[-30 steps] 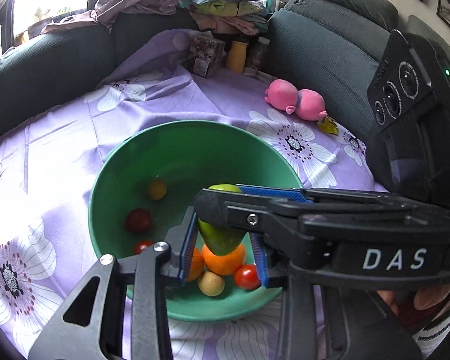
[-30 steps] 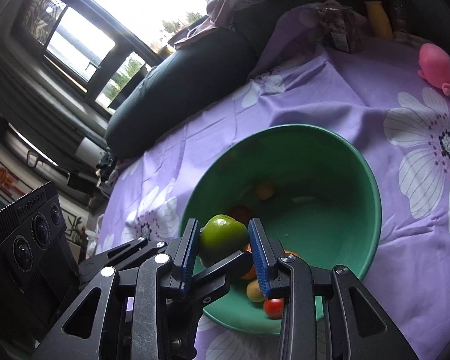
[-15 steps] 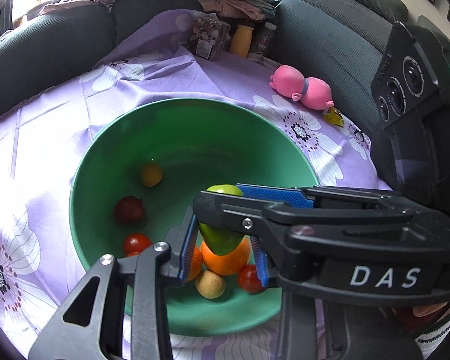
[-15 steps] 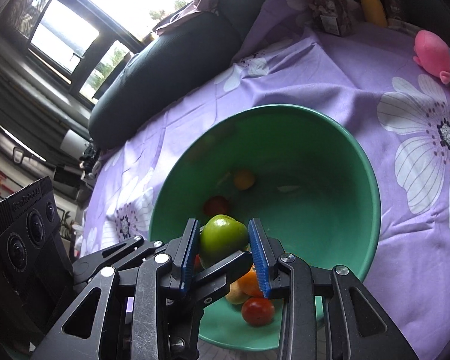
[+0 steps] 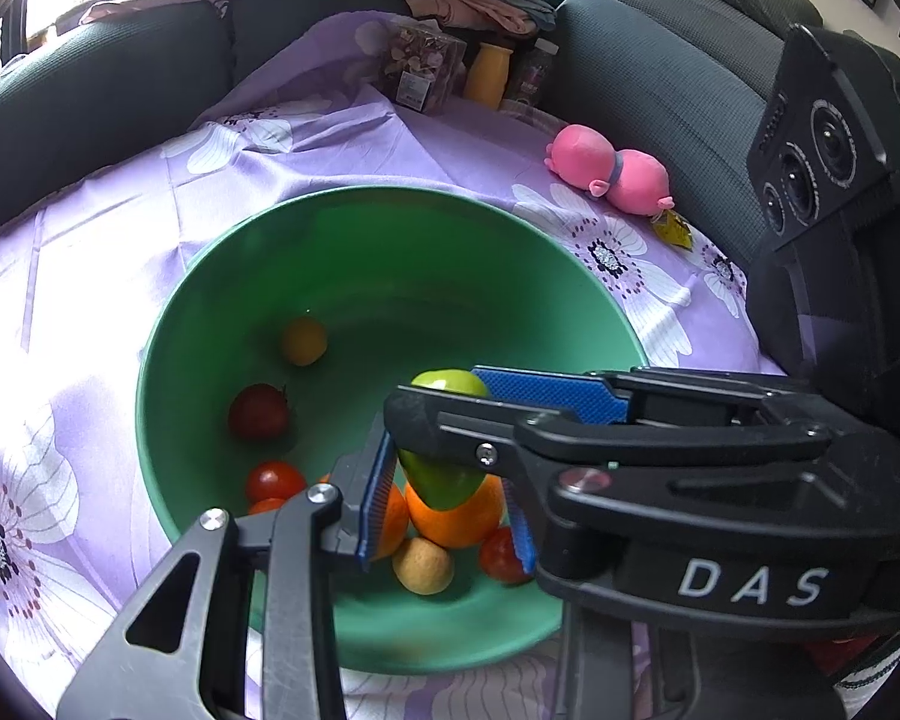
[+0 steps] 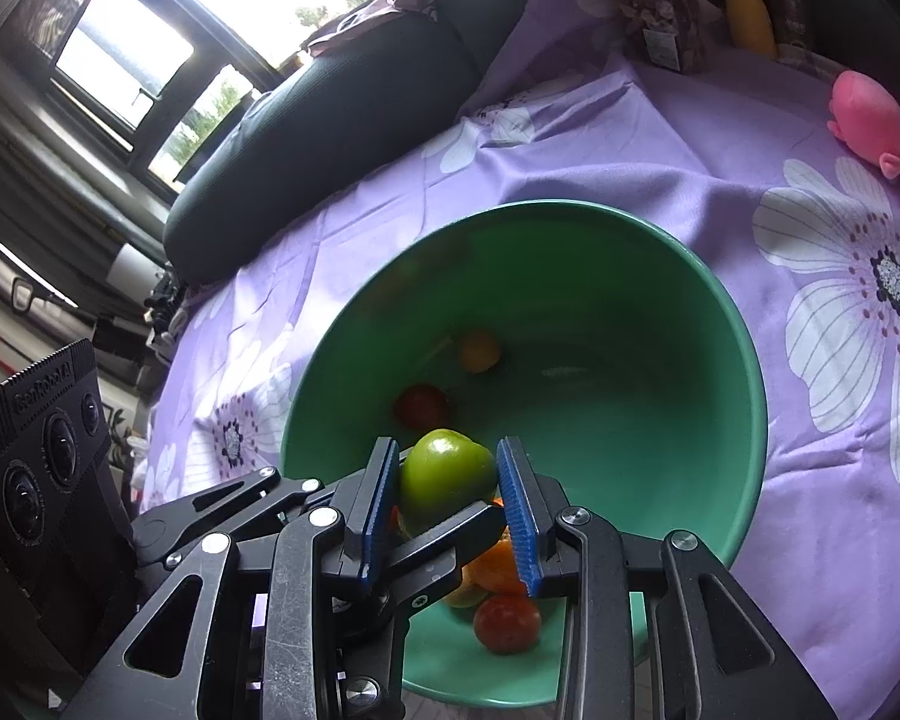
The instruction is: Organize fruits
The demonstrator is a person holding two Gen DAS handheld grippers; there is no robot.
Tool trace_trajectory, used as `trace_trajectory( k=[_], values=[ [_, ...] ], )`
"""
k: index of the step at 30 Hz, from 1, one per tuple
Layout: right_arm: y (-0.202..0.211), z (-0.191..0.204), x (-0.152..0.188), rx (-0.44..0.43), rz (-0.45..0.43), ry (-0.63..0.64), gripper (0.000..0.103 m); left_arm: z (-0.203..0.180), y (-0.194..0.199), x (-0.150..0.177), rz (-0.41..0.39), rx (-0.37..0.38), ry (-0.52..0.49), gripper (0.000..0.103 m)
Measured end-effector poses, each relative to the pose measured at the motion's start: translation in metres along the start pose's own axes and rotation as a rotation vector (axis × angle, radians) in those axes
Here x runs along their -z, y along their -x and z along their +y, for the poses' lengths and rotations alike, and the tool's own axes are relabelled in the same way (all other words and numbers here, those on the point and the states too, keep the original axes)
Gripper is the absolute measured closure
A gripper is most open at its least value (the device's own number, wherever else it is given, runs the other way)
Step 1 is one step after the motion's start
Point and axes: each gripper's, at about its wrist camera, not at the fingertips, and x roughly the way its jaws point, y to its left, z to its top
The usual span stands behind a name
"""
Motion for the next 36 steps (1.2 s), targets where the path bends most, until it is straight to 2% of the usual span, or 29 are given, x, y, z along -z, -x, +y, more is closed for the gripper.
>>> trace_trajectory(
  k=[18,20,22,23,24,36],
  values=[
    [-0.002,0.004,0.001,0.032,0.012,0.020,0.066,0.001,-0.005,0.002,0.014,-0.005,-0.004,0.069],
    [-0.003,0.006,0.001,0.057,0.022,0.026,0.066,-0.003,-0.007,0.003,0.032,-0.030,-0.027,0.069],
    [-0.002,0.007,0.001,0.066,0.016,0.030,0.066,-0.006,-0.006,0.003,0.028,-0.073,-0.045,0.054],
    [0.000,0.007,0.000,0.065,0.010,0.029,0.066,-0.006,-0.004,0.003,0.026,-0.088,-0.043,0.034],
    [0.002,0.007,0.000,0.069,0.003,0.029,0.066,-0.006,-0.002,0.003,0.020,-0.103,-0.039,0.022],
    [0.035,0.014,-0.001,0.199,-0.064,0.124,0.062,-0.001,0.037,-0.002,-0.052,-0.172,-0.041,0.016]
  ],
)
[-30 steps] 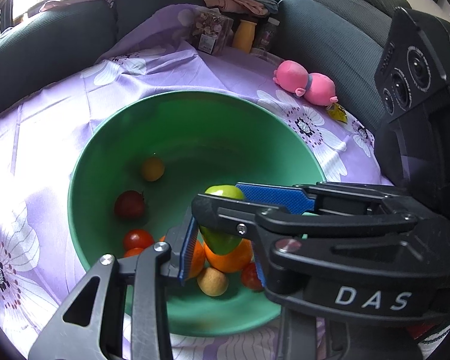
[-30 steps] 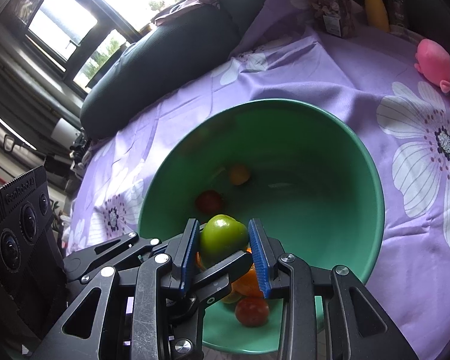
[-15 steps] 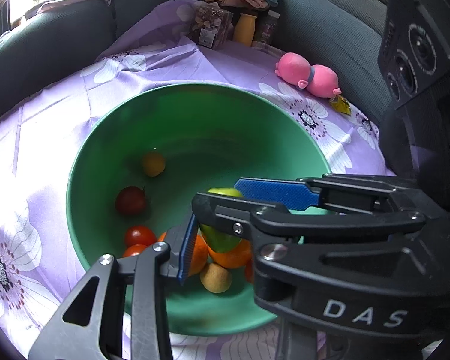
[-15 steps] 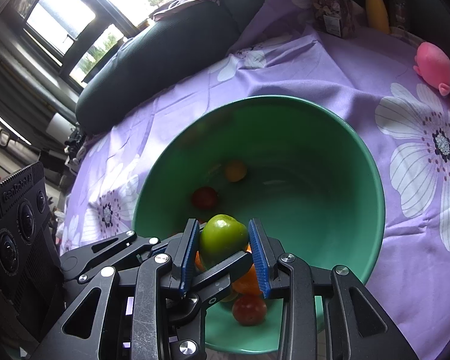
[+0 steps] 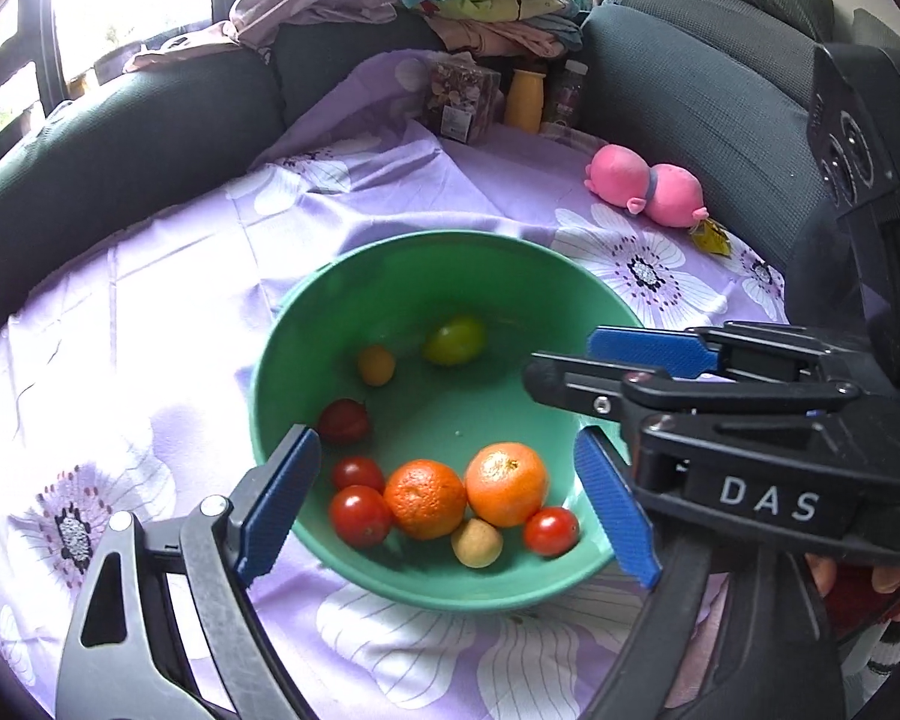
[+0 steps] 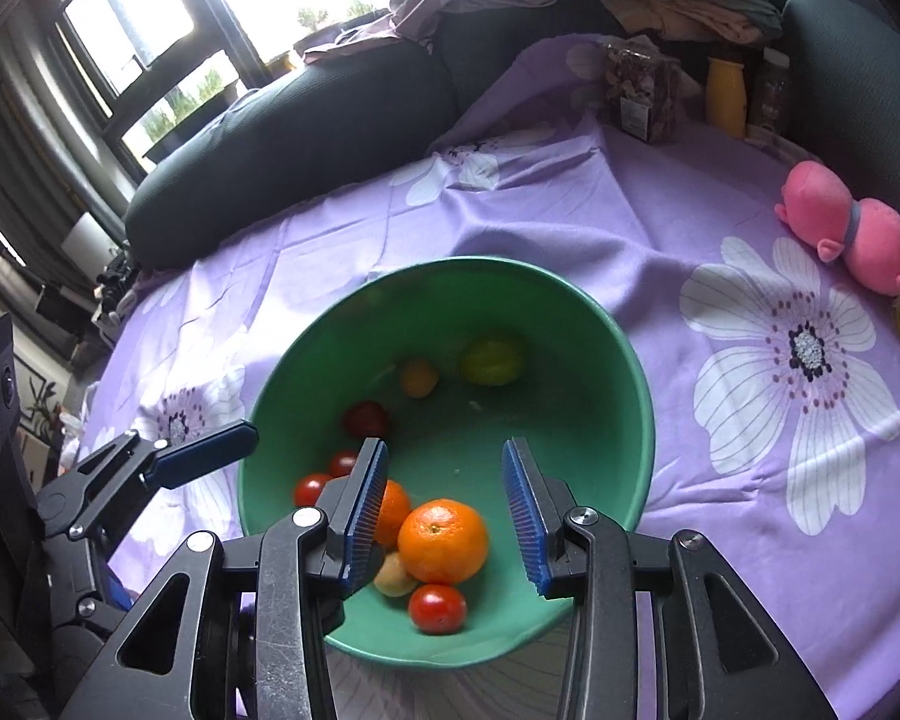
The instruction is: Organize fruits
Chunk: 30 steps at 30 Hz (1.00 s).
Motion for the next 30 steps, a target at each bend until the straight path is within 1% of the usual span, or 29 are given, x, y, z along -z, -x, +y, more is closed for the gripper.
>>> trace_trajectory(
  k=[2,3,5,7,9,12,13,14,16,22,27,30],
  values=[
    [0.006,0.002,0.000,0.016,-0.009,0.019,0.062,0.000,0.005,-0.001,-0.011,-0.018,0.000,0.014],
    [0.008,0.004,-0.001,0.026,-0.013,0.032,0.061,0.001,0.008,-0.001,-0.017,-0.025,0.002,0.010],
    [0.012,0.007,-0.001,0.039,-0.022,0.053,0.053,0.001,0.013,-0.002,-0.025,-0.049,0.002,0.006],
    [0.017,0.009,-0.001,0.045,-0.027,0.068,0.050,0.001,0.018,-0.002,-0.035,-0.071,0.000,0.005],
    [0.021,0.011,-0.002,0.073,-0.036,0.090,0.049,0.003,0.022,-0.001,-0.033,-0.095,0.006,0.002],
    [0.027,0.013,-0.002,0.122,-0.054,0.123,0.048,0.006,0.027,-0.001,-0.029,-0.157,0.011,0.001],
    [0.028,0.013,-0.002,0.132,-0.057,0.131,0.044,0.006,0.029,0.000,-0.030,-0.181,0.010,0.001],
    [0.030,0.013,-0.001,0.138,-0.061,0.142,0.031,0.007,0.032,0.001,-0.034,-0.199,0.009,0.001],
    [0.033,0.015,0.000,0.154,-0.071,0.170,0.021,0.009,0.034,0.002,-0.038,-0.216,0.009,0.000],
    [0.041,0.019,0.001,0.183,-0.071,0.211,0.021,0.009,0.042,0.005,-0.048,-0.221,-0.002,0.000],
    [0.046,0.020,0.003,0.233,-0.070,0.259,0.021,0.011,0.049,0.005,-0.060,-0.269,-0.011,0.000],
    [0.047,0.020,0.005,0.245,-0.063,0.275,0.021,0.015,0.051,0.003,-0.062,-0.272,0.012,0.000]
  ],
)
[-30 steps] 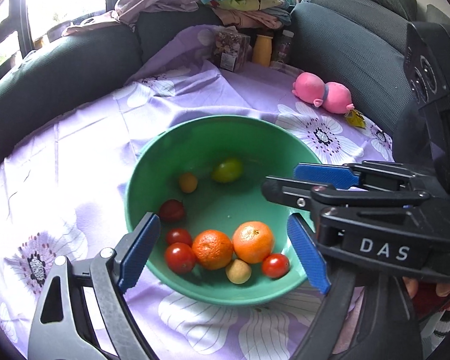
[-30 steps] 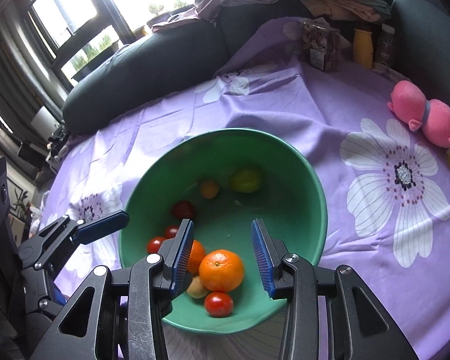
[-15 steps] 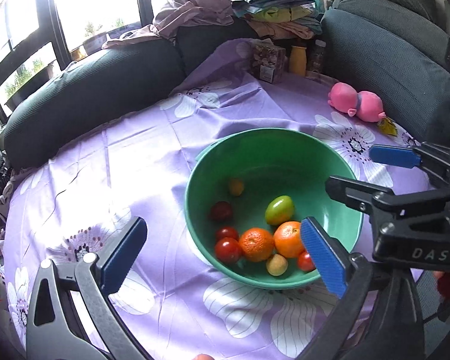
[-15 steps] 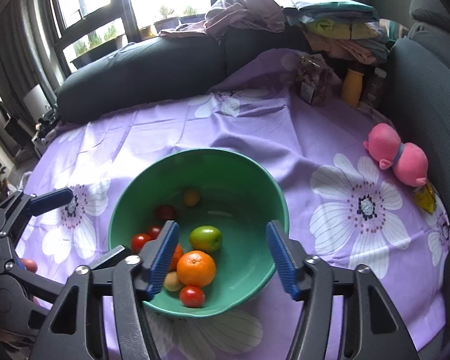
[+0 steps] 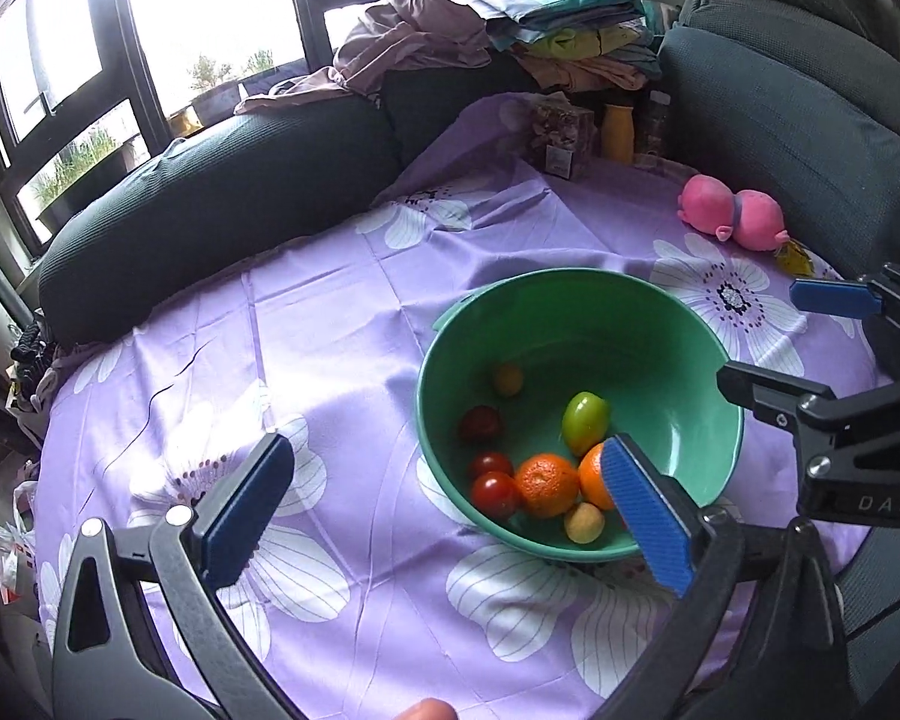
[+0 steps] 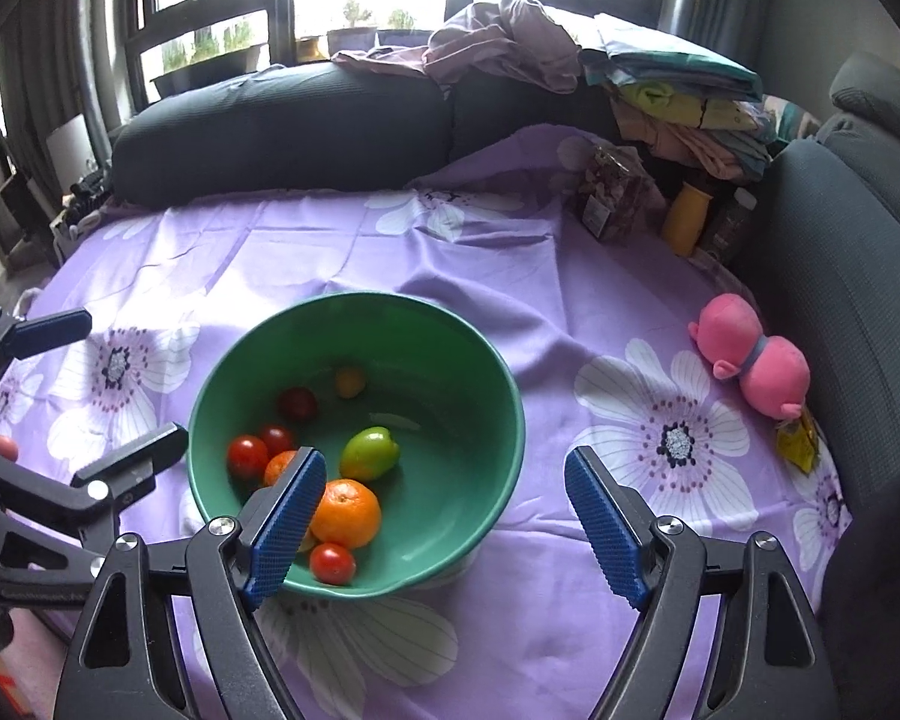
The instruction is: Organize fruits
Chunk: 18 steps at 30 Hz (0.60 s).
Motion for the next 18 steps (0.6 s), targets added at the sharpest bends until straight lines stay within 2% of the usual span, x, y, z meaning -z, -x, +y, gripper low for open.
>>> trace_trajectory(
  k=[9,18],
  values=[
    [0.004,0.018,0.003,-0.044,-0.005,0.045,0.021,0.008,0.002,-0.005,0.011,-0.028,0.067,0.001],
    [-0.003,0.028,0.006,-0.065,0.010,0.071,0.021,0.008,-0.001,-0.008,0.027,-0.040,0.075,0.001]
  ],
)
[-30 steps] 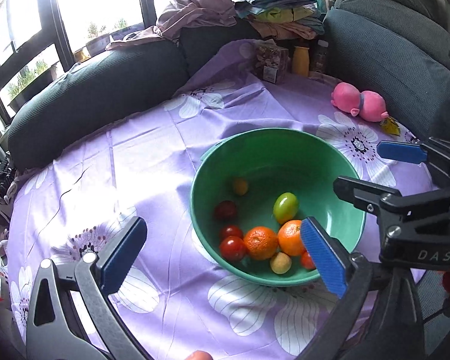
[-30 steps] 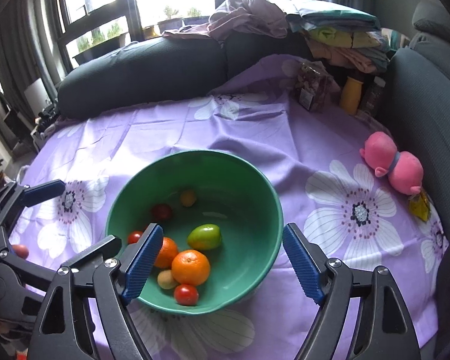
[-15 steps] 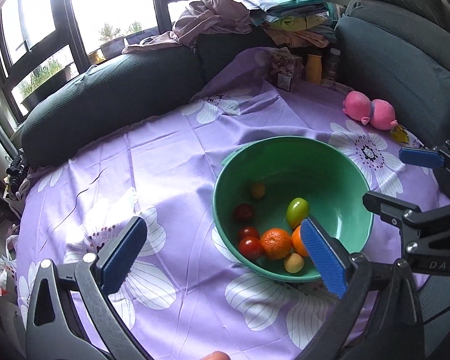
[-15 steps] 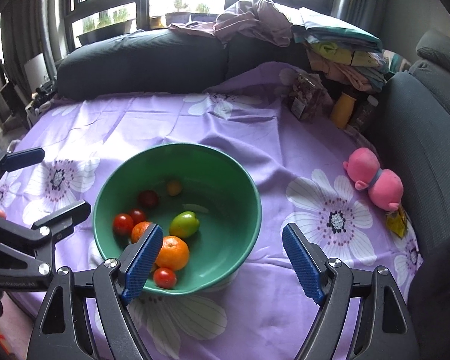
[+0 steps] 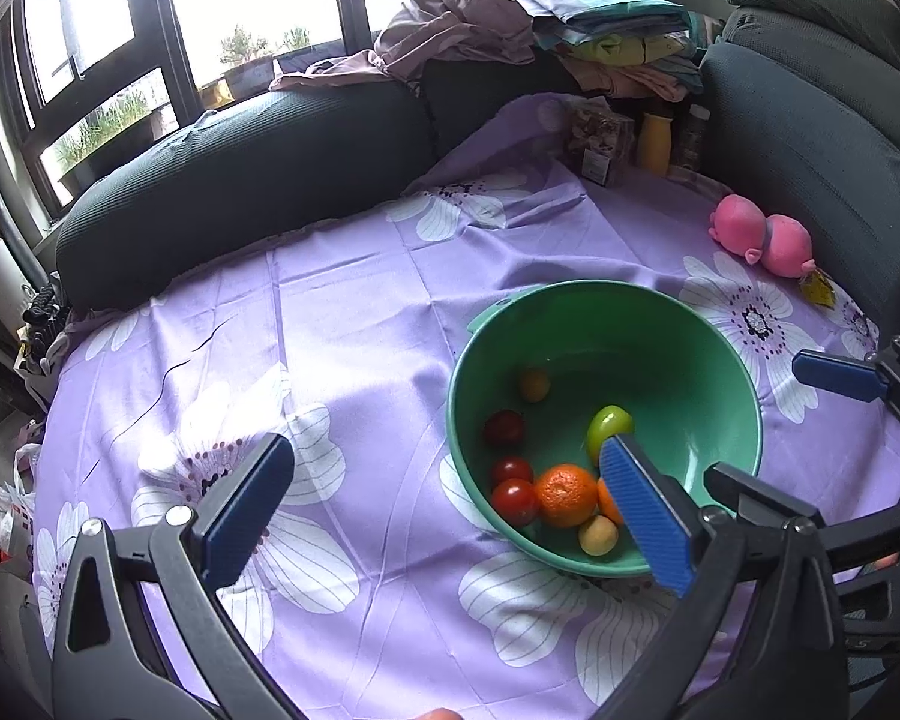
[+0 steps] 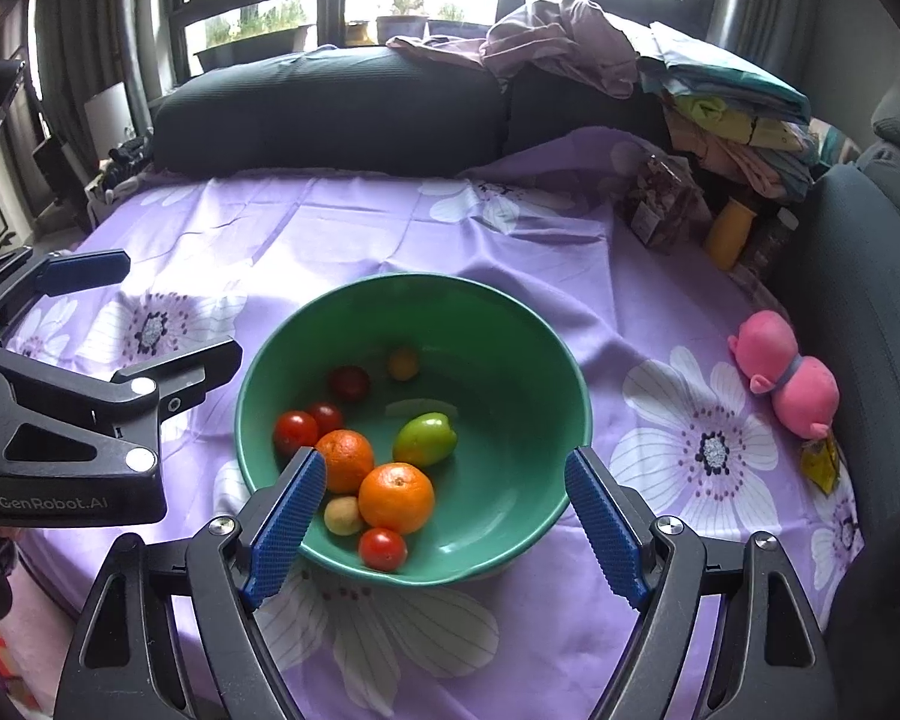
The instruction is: Organize fruits
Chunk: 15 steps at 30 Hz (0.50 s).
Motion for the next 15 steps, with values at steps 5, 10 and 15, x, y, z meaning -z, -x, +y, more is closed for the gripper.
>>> trace_trajectory(
  k=[5,10,15],
  values=[
    [-0.004,-0.002,0.001,0.000,0.011,-0.009,0.021,-0.002,-0.005,-0.001,0.015,-0.002,-0.004,0.001],
    [-0.010,-0.004,0.001,-0.004,0.028,-0.011,0.021,-0.005,-0.013,-0.002,0.041,-0.003,-0.017,0.001],
    [-0.013,-0.004,0.001,-0.007,0.032,-0.012,0.021,-0.006,-0.017,-0.001,0.054,-0.007,-0.027,0.001]
  ],
)
